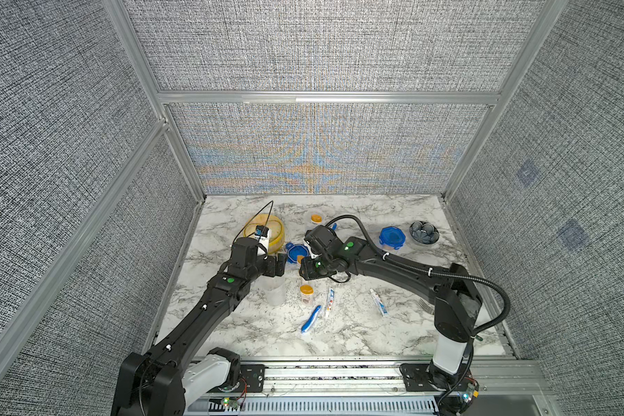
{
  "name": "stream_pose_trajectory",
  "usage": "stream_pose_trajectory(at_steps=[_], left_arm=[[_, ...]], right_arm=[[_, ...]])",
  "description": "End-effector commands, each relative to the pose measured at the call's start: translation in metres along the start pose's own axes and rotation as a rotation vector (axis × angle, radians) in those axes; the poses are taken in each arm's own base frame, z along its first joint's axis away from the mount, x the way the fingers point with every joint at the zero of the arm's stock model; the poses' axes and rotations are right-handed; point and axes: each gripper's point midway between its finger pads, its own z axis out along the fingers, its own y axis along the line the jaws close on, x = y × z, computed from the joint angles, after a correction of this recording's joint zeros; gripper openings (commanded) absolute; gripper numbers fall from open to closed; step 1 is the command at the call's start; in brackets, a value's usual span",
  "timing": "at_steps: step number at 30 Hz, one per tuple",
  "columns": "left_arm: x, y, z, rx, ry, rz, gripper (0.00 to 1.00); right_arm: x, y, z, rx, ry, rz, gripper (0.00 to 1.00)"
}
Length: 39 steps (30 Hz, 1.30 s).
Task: Pack away toiletry kits
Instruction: Pick up the toiletry item from the center of the board.
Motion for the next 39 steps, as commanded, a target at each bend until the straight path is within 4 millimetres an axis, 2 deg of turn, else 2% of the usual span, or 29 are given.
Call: stream_pose_trajectory(at_steps=[1, 12, 19, 28, 33, 39], left_arm=[[-0.007, -0.004, -0.002, 0.031, -0.029, -0.002, 0.91], [-0.008, -0.007, -0.005, 0.056, -0.043, -0.006, 0.89], [-0.008, -0.005, -0.005, 0.052, -0.045, -0.010, 0.89], [-0.007, -0.005, -0.003, 0.051, -0.044, -0.014, 0.89], [-0.008, -0.004, -0.003, 0.051, -0.045, -0.016, 0.89], [-0.011, -0.009, -0.004, 0.075, -0.059, -0.019, 0.89]], right_arm=[[-0.003, -0.002, 0.002, 0.022, -0.013, 0.015, 0.48], [0.000, 0.000, 0.014, 0.043, -0.008, 0.006, 0.47], [0.000, -0.008, 0.018, 0.090, -0.003, -0.008, 0.43], [0.001, -0.016, 0.022, 0.126, -0.005, -0.023, 0.28], [0.001, -0.021, 0.017, 0.155, -0.016, -0.036, 0.21], [-0.002, -0.040, -0.003, 0.236, -0.034, -0.065, 0.16]])
